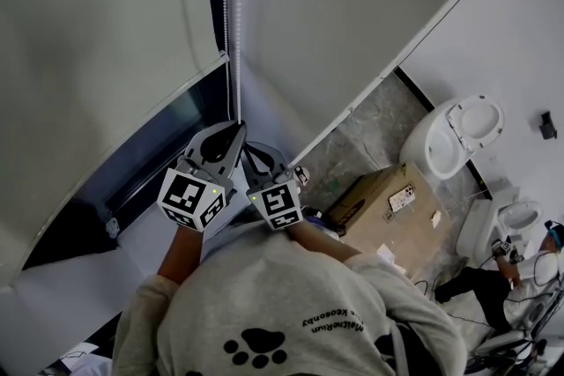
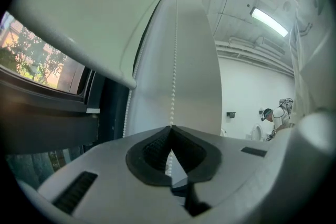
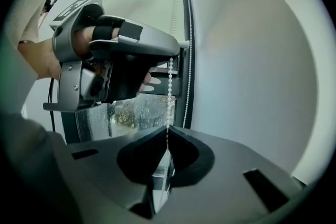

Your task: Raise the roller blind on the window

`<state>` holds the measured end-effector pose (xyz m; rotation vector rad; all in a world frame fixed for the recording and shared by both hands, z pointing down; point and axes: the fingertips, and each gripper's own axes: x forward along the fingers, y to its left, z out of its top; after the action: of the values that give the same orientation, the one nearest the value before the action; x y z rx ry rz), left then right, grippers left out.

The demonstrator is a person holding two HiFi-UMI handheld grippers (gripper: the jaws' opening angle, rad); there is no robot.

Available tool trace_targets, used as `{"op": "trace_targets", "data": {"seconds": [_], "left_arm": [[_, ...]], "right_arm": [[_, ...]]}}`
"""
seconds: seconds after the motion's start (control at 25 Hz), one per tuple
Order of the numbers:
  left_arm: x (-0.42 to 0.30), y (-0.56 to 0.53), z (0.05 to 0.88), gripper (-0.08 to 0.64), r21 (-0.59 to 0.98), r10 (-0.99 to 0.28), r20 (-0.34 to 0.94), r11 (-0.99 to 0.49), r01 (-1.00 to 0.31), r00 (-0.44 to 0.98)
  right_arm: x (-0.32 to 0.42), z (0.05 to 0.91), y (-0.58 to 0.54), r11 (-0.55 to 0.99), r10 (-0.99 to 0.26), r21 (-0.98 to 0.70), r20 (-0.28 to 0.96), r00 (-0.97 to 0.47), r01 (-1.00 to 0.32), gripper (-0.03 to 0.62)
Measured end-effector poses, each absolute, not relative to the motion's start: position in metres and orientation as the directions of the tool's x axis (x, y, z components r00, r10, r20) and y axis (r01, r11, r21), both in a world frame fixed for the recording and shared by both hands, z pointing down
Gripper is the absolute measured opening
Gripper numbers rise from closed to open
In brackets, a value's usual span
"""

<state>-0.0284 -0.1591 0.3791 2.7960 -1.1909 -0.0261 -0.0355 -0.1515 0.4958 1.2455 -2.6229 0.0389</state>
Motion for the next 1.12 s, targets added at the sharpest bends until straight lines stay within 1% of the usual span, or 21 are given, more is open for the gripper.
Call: {"op": "trace_targets", "data": {"seconds": [0.16, 0.44, 0.76, 1.04, 1.08, 1.12], "left_arm": [[-0.025, -0.157, 0.385, 0.008, 0.076, -0.72, 0.038, -0.689, -0.72, 0.693], [-0.029, -0.155, 0.402, 0.008, 0.086, -0.732, 0.055, -0.674, -0.733, 0.679], [-0.029, -0.156, 0.409, 0.008, 0.086, -0.73, 0.061, -0.675, -0.732, 0.681], [-0.034, -0.154, 0.422, 0.008, 0.105, -0.735, 0.075, -0.667, -0.738, 0.674], [-0.034, -0.154, 0.422, 0.008, 0.104, -0.733, 0.078, -0.668, -0.737, 0.675], [-0.034, -0.155, 0.421, 0.008, 0.104, -0.732, 0.079, -0.669, -0.736, 0.677]], "right_arm": [[-0.038, 0.502, -0.151, 0.645, -0.752, 0.078, 0.245, -0.612, -0.76, 0.014], [-0.036, 0.518, -0.149, 0.655, -0.735, 0.066, 0.289, -0.614, -0.753, 0.014], [-0.038, 0.524, -0.149, 0.664, -0.726, 0.072, 0.298, -0.62, -0.744, 0.014], [-0.035, 0.535, -0.14, 0.68, -0.705, 0.097, 0.36, -0.611, -0.727, 0.015], [-0.035, 0.53, -0.139, 0.684, -0.701, 0.087, 0.353, -0.62, -0.724, 0.03], [-0.034, 0.522, -0.138, 0.688, -0.698, 0.069, 0.337, -0.632, -0.723, 0.08]]}}
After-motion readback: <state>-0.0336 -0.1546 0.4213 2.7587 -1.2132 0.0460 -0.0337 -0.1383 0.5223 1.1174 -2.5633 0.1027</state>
